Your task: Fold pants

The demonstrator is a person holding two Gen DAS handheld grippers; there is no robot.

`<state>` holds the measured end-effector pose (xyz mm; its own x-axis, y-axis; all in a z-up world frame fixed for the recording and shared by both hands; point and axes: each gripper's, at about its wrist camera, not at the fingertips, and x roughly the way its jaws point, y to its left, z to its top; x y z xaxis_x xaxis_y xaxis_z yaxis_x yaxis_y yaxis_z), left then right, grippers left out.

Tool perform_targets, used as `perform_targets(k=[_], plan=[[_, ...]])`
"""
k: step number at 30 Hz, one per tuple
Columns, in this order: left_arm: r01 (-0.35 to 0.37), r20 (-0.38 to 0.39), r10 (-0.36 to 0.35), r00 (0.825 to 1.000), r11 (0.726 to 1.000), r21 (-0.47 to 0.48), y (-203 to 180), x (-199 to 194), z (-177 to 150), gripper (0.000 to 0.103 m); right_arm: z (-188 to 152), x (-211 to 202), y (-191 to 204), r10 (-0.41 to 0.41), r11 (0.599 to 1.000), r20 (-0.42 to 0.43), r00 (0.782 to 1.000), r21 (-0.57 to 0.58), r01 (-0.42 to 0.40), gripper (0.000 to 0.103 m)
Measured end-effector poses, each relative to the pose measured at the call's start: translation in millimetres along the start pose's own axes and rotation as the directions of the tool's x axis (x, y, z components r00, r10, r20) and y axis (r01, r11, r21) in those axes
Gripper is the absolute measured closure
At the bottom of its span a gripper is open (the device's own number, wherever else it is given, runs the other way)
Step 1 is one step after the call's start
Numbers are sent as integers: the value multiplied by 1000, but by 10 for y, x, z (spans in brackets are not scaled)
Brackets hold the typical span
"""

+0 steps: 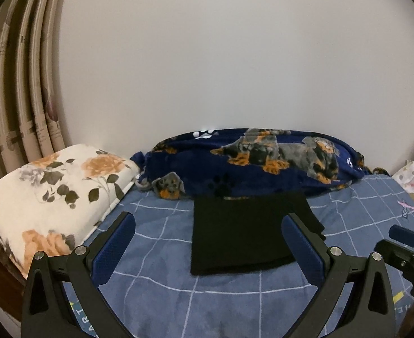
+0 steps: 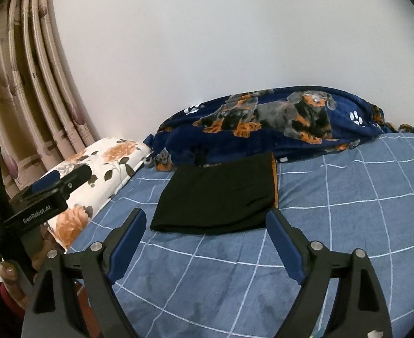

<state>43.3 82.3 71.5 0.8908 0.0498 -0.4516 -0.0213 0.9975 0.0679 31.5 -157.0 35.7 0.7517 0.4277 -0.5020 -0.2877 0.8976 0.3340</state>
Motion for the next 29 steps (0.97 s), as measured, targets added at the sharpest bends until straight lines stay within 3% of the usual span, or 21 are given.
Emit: perform_targets(k=[29], plan=[[39,-31,-38,999,999,9,-55,72,-168,0,-90,33,45,3,1000,-31,1000,-10,-3,15]])
